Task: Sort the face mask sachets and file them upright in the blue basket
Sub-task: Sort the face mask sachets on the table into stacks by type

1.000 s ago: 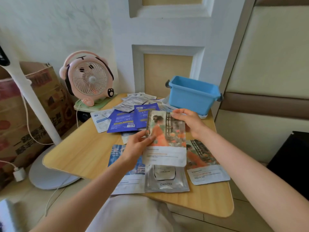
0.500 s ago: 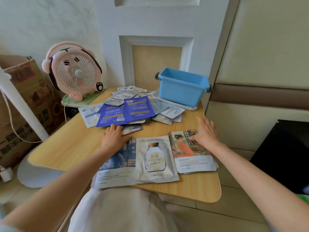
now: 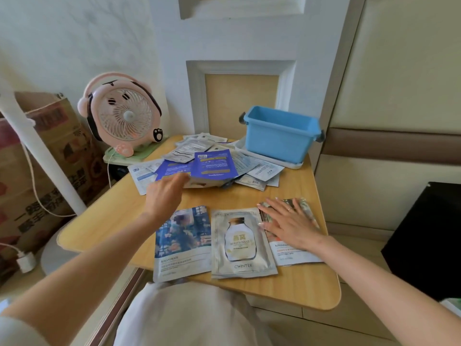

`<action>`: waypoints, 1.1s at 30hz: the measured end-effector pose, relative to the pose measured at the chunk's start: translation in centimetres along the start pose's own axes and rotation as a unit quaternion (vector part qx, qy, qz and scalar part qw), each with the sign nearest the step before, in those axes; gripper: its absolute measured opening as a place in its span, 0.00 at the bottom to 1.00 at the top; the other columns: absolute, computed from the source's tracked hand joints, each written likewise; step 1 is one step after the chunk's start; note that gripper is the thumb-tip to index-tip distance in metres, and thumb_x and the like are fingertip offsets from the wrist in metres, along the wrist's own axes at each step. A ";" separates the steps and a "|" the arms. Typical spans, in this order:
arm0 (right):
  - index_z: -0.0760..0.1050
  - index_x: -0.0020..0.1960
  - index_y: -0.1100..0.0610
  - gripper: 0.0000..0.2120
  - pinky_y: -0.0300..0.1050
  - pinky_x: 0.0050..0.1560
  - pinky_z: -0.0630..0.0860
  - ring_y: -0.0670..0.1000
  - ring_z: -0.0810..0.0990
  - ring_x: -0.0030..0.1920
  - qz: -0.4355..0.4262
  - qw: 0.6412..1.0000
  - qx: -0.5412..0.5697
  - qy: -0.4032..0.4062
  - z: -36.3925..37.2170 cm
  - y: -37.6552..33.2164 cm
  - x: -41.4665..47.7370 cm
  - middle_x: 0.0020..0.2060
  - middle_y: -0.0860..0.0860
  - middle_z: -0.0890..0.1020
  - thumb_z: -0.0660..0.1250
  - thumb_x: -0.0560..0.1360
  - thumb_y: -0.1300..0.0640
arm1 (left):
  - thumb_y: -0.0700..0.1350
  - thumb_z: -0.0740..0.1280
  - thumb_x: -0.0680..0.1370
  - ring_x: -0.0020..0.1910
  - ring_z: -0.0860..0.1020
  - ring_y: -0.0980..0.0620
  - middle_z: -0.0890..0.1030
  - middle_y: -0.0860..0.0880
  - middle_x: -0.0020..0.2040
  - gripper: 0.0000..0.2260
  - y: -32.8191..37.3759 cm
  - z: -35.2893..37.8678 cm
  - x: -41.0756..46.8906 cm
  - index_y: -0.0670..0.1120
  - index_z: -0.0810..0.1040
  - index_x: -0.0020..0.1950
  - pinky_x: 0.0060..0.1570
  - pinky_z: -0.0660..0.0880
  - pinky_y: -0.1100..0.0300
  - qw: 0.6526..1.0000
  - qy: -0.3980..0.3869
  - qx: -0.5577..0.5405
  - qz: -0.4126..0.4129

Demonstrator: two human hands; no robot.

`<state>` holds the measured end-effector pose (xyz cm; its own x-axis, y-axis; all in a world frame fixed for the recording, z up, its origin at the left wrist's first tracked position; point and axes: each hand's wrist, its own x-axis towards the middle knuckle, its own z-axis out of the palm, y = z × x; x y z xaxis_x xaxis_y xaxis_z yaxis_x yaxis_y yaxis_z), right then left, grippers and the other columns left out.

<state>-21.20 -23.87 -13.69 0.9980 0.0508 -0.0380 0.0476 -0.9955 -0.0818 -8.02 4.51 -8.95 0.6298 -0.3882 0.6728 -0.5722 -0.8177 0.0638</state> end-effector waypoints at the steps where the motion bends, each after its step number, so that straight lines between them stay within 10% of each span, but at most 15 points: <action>1: 0.42 0.75 0.41 0.36 0.56 0.74 0.34 0.47 0.40 0.76 0.000 1.000 0.000 0.003 0.1 0.0 0.0 0.76 0.43 0.43 0.32 0.69 0.31 | 0.33 0.66 0.74 0.28 0.76 0.44 0.80 0.45 0.33 0.05 0.5 -0.8 0.2 0.40 0.78 0.46 0.28 0.66 0.58 0.990 0.072 -0.097 -0.070; 5: 0.44 0.76 0.42 0.41 0.57 0.75 0.37 0.47 0.41 0.76 -0.001 1.000 0.001 0.012 0.3 0.2 0.3 0.76 0.43 0.45 0.30 0.65 0.29 | 0.35 0.59 0.78 0.37 0.71 0.50 0.75 0.47 0.37 0.07 2.0 -2.0 1.6 0.43 0.73 0.42 0.37 0.69 0.61 0.867 0.108 -0.395 -0.285; 9: 0.44 0.76 0.41 0.43 0.56 0.74 0.36 0.47 0.42 0.76 -0.004 1.000 0.005 0.011 0.3 0.4 0.4 0.76 0.43 0.45 0.28 0.63 0.27 | 0.31 0.59 0.77 0.38 0.70 0.54 0.76 0.47 0.38 0.08 3.0 -1.8 1.4 0.41 0.74 0.42 0.32 0.65 0.74 0.877 0.056 -0.375 -0.295; 20: 0.51 0.75 0.42 0.24 0.54 0.75 0.37 0.47 0.44 0.76 0.009 0.998 0.057 0.001 0.1 0.6 0.7 0.77 0.43 0.48 0.45 0.80 0.40 | 0.37 0.62 0.79 0.32 0.71 0.49 0.76 0.44 0.35 0.06 6.9 0.4 -1.0 0.39 0.76 0.44 0.27 0.67 0.63 0.870 -0.189 -0.382 -0.247; 27: 0.67 0.70 0.51 0.20 0.47 0.72 0.55 0.51 0.61 0.72 0.055 0.974 0.188 0.112 -1.5 -0.2 2.0 0.70 0.49 0.67 0.62 0.78 0.56 | 0.45 0.66 0.77 0.53 0.75 0.44 0.79 0.44 0.53 0.13 8.1 2.1 -2.7 0.42 0.72 0.59 0.46 0.70 0.57 0.927 -0.251 -0.191 -0.203; 30: 0.71 0.67 0.55 0.18 0.44 0.65 0.64 0.52 0.68 0.65 0.077 0.968 0.157 0.179 -2.3 -0.6 4.4 0.63 0.52 0.73 0.63 0.77 0.61 | 0.56 0.67 0.74 0.65 0.67 0.49 0.70 0.49 0.65 0.27 8.2 1.8 -2.4 0.48 0.66 0.69 0.64 0.66 0.55 0.971 -0.176 -0.145 -0.067; 33: 0.70 0.65 0.54 0.18 0.47 0.57 0.69 0.54 0.70 0.60 0.075 0.976 0.041 0.199 -2.8 -0.8 7.3 0.57 0.53 0.73 0.62 0.76 0.58 | 0.69 0.52 0.71 0.74 0.55 0.57 0.61 0.57 0.74 0.33 8.7 1.3 -2.0 0.56 0.61 0.73 0.73 0.45 0.50 0.919 -0.314 -0.198 0.133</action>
<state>-13.82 -22.92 -11.10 0.9313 -0.1457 0.3339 -0.0870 -0.9790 -0.1845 -13.55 -2.36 -10.66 0.5481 -0.8222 0.1534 -0.8177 -0.4883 0.3048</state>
